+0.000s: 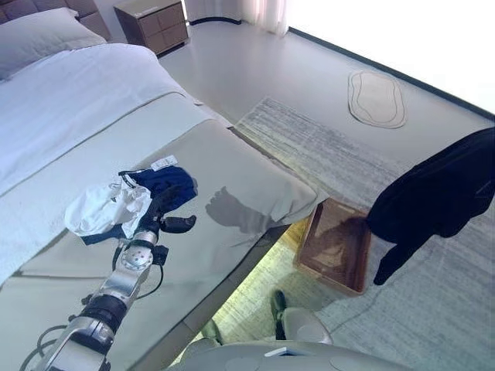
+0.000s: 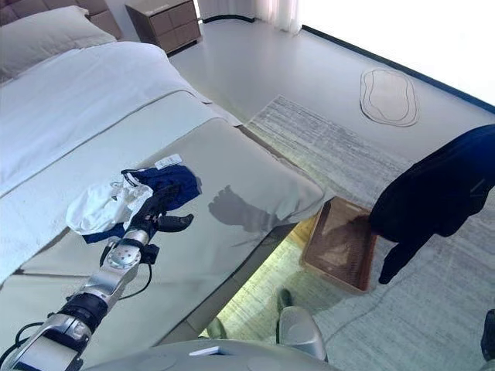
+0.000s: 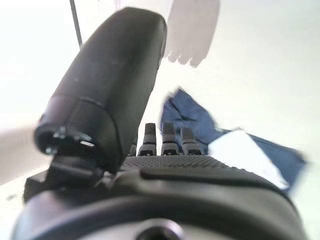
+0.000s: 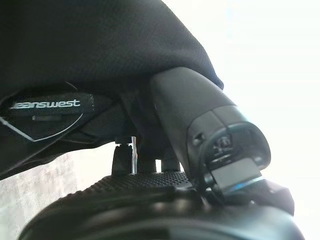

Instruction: Pick up the clothes from the bed and place them into the basket

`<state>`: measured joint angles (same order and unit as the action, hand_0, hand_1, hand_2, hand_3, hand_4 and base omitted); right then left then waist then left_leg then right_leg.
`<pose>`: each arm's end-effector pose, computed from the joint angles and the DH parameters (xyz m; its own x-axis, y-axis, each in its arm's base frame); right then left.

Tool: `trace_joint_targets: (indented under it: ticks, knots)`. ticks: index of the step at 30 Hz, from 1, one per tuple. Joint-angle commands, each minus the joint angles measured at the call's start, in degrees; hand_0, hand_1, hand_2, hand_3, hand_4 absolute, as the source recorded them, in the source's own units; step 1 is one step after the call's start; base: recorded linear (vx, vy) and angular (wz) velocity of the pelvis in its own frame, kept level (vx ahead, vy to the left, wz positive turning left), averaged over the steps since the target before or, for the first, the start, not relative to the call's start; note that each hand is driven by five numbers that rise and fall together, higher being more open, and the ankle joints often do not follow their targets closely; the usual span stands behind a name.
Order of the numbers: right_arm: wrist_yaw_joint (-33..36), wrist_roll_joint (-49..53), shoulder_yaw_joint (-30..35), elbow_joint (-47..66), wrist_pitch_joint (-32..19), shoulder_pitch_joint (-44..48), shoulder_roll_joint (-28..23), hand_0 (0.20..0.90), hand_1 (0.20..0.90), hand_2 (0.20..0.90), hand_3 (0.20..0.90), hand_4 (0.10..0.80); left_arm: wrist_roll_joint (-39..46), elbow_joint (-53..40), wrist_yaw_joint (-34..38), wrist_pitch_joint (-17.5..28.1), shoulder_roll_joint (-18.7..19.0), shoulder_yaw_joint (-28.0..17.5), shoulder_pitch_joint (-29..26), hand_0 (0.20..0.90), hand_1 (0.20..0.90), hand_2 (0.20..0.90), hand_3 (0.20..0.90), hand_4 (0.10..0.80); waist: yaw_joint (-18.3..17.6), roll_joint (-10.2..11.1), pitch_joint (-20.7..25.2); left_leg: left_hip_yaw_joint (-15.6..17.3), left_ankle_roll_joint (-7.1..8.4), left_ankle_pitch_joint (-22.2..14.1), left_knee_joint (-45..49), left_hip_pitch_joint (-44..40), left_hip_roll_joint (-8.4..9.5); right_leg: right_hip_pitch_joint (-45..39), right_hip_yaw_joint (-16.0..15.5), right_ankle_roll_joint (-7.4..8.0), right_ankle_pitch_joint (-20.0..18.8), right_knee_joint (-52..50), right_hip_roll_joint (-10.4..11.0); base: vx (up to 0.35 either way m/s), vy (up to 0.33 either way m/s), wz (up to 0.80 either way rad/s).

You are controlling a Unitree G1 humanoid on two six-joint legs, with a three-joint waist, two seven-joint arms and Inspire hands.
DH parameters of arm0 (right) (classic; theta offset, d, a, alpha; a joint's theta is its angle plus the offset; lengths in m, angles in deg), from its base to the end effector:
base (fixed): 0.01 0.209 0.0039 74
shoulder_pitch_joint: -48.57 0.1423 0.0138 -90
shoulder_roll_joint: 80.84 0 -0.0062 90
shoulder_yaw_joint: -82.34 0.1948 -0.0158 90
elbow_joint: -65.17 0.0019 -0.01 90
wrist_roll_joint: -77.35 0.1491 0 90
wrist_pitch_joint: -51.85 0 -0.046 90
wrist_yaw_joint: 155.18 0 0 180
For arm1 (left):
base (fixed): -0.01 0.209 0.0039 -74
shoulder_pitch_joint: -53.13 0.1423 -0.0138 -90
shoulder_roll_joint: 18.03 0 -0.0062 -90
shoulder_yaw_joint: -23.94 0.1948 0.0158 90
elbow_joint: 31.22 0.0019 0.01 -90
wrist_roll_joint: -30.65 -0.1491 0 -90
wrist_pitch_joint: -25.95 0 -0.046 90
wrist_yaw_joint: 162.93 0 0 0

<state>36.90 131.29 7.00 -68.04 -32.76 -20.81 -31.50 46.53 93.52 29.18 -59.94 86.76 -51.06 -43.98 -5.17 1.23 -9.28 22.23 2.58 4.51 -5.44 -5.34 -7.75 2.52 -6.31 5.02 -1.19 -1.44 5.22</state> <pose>0.2248 -0.4274 0.1489 0.6710 -0.7361 -0.0892 0.7383 0.6522 0.1716 0.2098 0.2630 -0.0286 0.8958 0.2543 -0.3646 -0.0960 0.9115 0.3999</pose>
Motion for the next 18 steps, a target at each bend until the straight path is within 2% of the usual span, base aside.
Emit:
trace_joint_targets:
  ticks: [1,2,3,5,7,8,11,18]
  knots:
    - [-4.1,1.8,-0.2,6.6,-8.6,8.2,-2.9,0.3,0.3,0.3,0.2,0.1,0.6,0.2,1.1,5.1,-0.3,-2.2,-1.6,0.9,0.9,0.9,0.9,0.8,0.4,1.8,3.6,-8.5,1.87,-3.9,3.3,2.4,-0.32,-4.1,2.1,0.25,0.3,3.3,-1.8,-0.03,-0.285,-0.15]
    - [-5.9,2.0,0.1,9.2,-7.3,7.2,-2.2,0.3,0.3,0.3,0.2,0.1,-0.9,0.3,1.0,5.5,-1.5,-2.7,-1.1,0.9,0.9,0.9,0.9,0.8,0.2,2.1,3.5,-8.8,2.18,-4.1,4.5,2.9,-0.65,-4.9,1.8,-0.42,0.5,3.8,-2.1,-0.058,-0.302,-0.18]
    - [-6.7,1.1,0.1,11.2,-6.7,6.5,-1.7,0.3,0.3,0.3,0.2,0.1,-1.5,0.6,0.6,6.0,-2.5,-2.7,-1.2,0.9,0.9,0.9,0.9,0.8,-0.4,2.9,3.3,-7.5,2.3,-6.0,9.7,3.4,0.49,-4.9,0.9,-1.13,-0.1,4.0,-1.4,-0.087,-0.255,-0.09]
    - [-7.3,-0.6,-0.6,12.4,-7.4,6.3,-1.0,0.3,0.3,0.3,0.2,0.1,-1.9,0.5,0.3,6.4,-3.5,-2.8,-1.8,0.9,0.9,0.9,0.9,0.8,-0.8,3.0,3.1,-7.8,1.7,-9.3,13.9,4.3,2.42,-4.4,0.1,-1.3,-0.2,3.5,-0.7,-0.082,-0.091,-0.02]
    - [-6.3,-1.8,-1.6,14.2,-7.8,6.2,-0.2,0.3,0.3,0.3,0.2,0.1,-2.2,-0.3,0.1,6.5,-3.9,-2.9,-1.9,0.9,0.9,0.9,0.9,0.8,-1.2,2.1,2.8,-7.1,1.33,-9.2,12.0,3.3,2.74,-4.2,-0.6,-1.21,0.2,2.5,-0.9,-0.021,-0.021,0.06]
    - [-5.5,-2.6,-1.5,15.8,-7.2,6.3,0.5,0.3,0.3,0.3,0.2,0.1,-2.5,-0.9,-0.2,6.6,-4.0,-3.0,-1.8,0.9,0.9,0.9,0.9,0.8,-1.7,1.8,2.8,-5.7,1.49,-9.0,11.0,2.1,2.2,-4.3,-1.1,-1.31,0.3,2.5,-1.0,-0.012,-0.025,0.13]
    - [-4.5,-2.7,-1.6,17.2,-6.7,7.3,2.3,0.3,0.3,0.3,0.2,0.1,-2.9,-0.8,0.2,5.8,-4.2,-1.4,-3.1,0.9,0.9,0.9,0.9,0.8,-2.2,1.0,2.8,-6.4,1.6,-8.2,8.4,1.0,3.22,-5.0,-0.7,-1.4,-0.3,4.0,-1.8,-0.015,-0.025,0.12]
    - [-5.2,-6.1,-3.9,18.0,-3.6,7.9,3.5,0.3,0.3,0.3,0.2,0.1,-2.4,-0.1,0.0,4.6,-3.8,0.3,-4.5,0.9,0.9,0.9,0.9,0.8,-3.1,-0.3,3.8,-6.3,1.75,-6.4,3.1,-1.1,3.5,-5.3,-0.8,-1.02,-0.2,5.5,-2.6,-0.005,-0.034,0.05]
